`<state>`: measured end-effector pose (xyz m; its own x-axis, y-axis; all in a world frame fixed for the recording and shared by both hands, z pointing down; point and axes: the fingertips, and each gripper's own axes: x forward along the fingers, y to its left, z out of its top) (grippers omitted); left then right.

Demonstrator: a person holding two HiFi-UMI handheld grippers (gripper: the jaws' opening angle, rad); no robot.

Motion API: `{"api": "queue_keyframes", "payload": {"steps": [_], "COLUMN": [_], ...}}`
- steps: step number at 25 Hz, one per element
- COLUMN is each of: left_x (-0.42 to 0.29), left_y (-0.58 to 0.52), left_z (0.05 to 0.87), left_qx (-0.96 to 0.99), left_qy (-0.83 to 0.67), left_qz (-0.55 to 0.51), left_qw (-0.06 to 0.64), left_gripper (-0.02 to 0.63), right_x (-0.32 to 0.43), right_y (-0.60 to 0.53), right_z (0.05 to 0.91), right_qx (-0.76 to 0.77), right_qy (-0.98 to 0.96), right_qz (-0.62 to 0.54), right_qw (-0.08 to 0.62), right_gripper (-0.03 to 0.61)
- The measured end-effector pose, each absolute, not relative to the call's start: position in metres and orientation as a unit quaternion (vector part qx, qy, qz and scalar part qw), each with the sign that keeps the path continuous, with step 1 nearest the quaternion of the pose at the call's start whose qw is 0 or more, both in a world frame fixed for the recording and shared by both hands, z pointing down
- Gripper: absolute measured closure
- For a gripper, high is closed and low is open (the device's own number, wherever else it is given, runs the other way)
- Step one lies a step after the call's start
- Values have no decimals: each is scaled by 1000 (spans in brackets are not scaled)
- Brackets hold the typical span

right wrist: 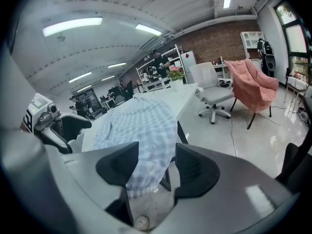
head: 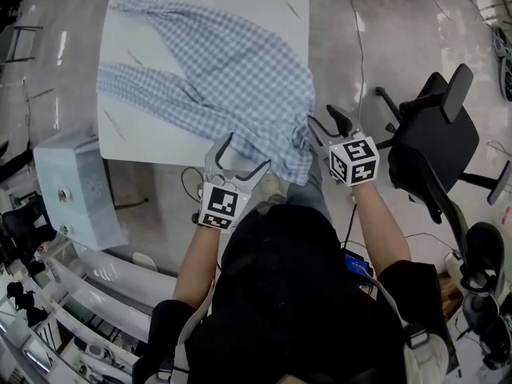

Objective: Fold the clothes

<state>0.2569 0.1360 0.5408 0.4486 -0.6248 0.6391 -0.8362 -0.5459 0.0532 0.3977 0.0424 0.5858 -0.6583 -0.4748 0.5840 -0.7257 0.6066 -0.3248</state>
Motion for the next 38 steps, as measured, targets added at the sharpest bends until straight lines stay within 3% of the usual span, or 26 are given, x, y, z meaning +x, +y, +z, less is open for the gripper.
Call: {"api": "queue_keyframes", "payload": {"steps": [6, 14, 17, 23, 28, 38], "left_x": [253, 260, 264, 263, 268, 266], "left_y": [130, 121, 121, 123, 118, 92], "left_z": [557, 578, 586, 604, 606, 602], "left_qx": [821, 814, 812, 802, 799, 792], "left_qy": [-439, -418, -408, -406, -411, -434], "left_qz": [298, 315, 320, 324, 323, 309], "left_qw": [213, 252, 268, 294, 298, 297], "left_gripper": [170, 196, 204, 222, 225, 225], "right_x": [380, 367, 360, 359, 364, 351], "right_y": [29, -2, -3, -19, -41, -96], "right_z": [603, 616, 617, 609, 598, 578], "right_qx": [296, 267, 245, 272, 273, 255], "right_qy": [-864, -864, -867, -874, -880, -884], "right_qz": [342, 343, 347, 260, 167, 87], "right_qw": [224, 254, 262, 309, 349, 383], "right_gripper": [310, 312, 354, 539, 545, 545]}}
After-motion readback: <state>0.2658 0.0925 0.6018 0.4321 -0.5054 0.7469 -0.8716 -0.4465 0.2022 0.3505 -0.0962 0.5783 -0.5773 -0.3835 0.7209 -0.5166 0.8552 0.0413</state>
